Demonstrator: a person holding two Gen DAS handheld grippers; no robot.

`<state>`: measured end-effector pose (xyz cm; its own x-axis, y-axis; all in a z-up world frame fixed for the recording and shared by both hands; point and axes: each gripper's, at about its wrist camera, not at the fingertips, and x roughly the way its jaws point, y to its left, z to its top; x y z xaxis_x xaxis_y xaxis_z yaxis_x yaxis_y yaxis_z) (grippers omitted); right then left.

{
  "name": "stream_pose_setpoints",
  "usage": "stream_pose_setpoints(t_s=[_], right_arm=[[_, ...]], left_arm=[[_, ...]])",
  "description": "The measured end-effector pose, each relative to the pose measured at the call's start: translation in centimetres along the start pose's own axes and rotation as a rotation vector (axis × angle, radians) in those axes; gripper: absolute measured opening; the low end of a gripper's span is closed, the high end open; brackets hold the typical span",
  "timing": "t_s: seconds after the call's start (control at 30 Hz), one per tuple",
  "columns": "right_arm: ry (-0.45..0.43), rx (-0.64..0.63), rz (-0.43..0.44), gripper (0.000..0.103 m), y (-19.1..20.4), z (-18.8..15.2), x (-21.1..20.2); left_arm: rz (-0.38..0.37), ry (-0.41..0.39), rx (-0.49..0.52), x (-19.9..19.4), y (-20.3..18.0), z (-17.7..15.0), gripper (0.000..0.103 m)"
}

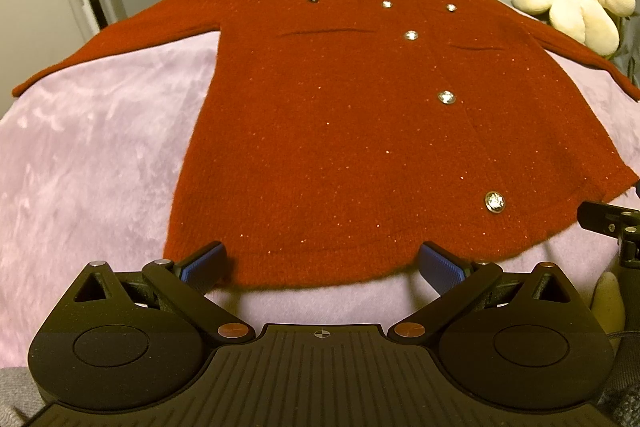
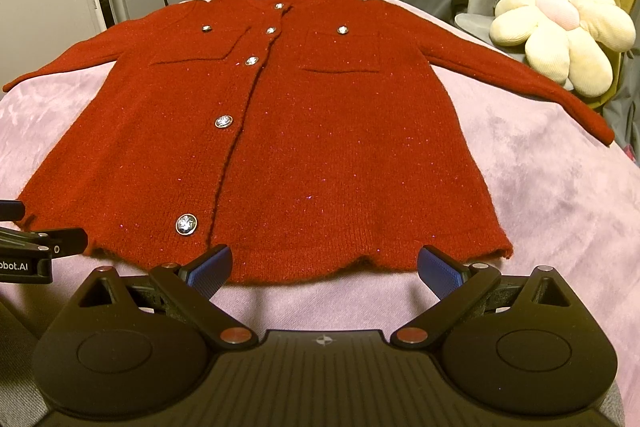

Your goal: Fold small clothes

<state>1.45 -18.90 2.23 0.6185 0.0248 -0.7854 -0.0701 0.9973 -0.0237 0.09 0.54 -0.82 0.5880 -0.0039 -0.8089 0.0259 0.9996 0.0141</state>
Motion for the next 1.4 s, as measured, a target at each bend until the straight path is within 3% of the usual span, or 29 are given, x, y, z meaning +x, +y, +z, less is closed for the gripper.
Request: stream_pose_setpoints(t_s=[1.4], right_arm=[[0.017,-0.002,-0.007,0.099,0.02,-0.29,0.4]], left_arm=[[0.002,0.009,-0.009,-0.01,0.08,-0.17,0.103]])
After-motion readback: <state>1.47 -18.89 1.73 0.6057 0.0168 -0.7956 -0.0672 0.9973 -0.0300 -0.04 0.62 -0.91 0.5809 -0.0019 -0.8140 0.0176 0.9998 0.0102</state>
